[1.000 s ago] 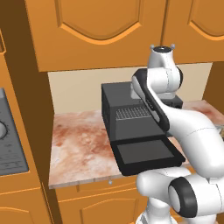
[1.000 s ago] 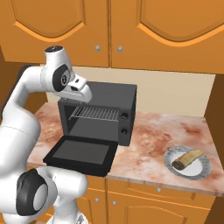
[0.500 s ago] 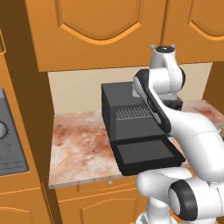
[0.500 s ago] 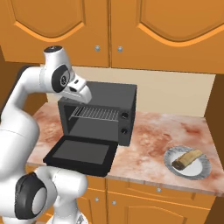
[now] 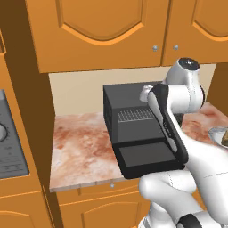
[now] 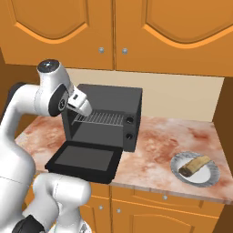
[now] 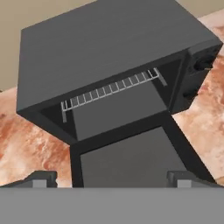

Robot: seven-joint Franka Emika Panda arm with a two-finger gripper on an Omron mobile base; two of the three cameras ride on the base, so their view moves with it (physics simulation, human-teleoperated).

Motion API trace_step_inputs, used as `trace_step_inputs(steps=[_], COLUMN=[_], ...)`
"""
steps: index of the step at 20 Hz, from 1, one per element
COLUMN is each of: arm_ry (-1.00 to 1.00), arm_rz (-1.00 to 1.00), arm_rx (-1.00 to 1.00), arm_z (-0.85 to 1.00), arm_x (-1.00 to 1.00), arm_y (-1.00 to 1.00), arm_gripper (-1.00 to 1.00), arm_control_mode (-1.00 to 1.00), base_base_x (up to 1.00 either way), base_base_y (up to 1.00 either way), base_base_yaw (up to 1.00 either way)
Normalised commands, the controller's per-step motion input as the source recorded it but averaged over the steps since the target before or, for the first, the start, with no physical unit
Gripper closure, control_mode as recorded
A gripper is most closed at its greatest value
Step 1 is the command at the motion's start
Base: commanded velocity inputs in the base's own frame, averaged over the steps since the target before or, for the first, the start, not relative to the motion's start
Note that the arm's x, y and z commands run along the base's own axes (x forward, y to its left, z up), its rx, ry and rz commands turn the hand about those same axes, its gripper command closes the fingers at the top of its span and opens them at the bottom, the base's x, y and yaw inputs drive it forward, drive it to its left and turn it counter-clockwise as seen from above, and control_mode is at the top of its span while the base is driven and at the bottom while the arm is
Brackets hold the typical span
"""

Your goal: Pull the toaster oven rack outwards. Pick up the baguette from the plate and place it on the toaster oven rack. Close the toaster oven door fully and set the temperature to the lowest setting.

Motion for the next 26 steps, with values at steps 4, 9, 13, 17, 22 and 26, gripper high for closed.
trace_step_inputs(steps=[4,9,13,17,22,26], arm_ry=[-0.23,-0.11,-0.01,0.0,0.0,0.02], arm_rz=[0.09,0.01,0.06,0.14,0.13,0.03], arm_rx=[0.25,0.14,0.06,0.0,0.03,0.09], arm_z=[-0.14,-0.27,-0.34,-0.34,-0.06,-0.03], arm_x=[0.01,0.19,0.06,0.47,0.06,-0.01], arm_y=[-0.01,0.15,0.17,-0.03,-0.2,-0.01], arm_gripper=[-1.0,-1.0,-1.0,-1.0,-1.0,-1.0], arm_control_mode=[-1.0,-1.0,-1.0,-1.0,-1.0,-1.0], base_base_x=[0.0,0.0,0.0,0.0,0.0,0.0], base_base_y=[0.0,0.0,0.0,0.0,0.0,0.0], base_base_yaw=[0.0,0.0,0.0,0.0,0.0,0.0])
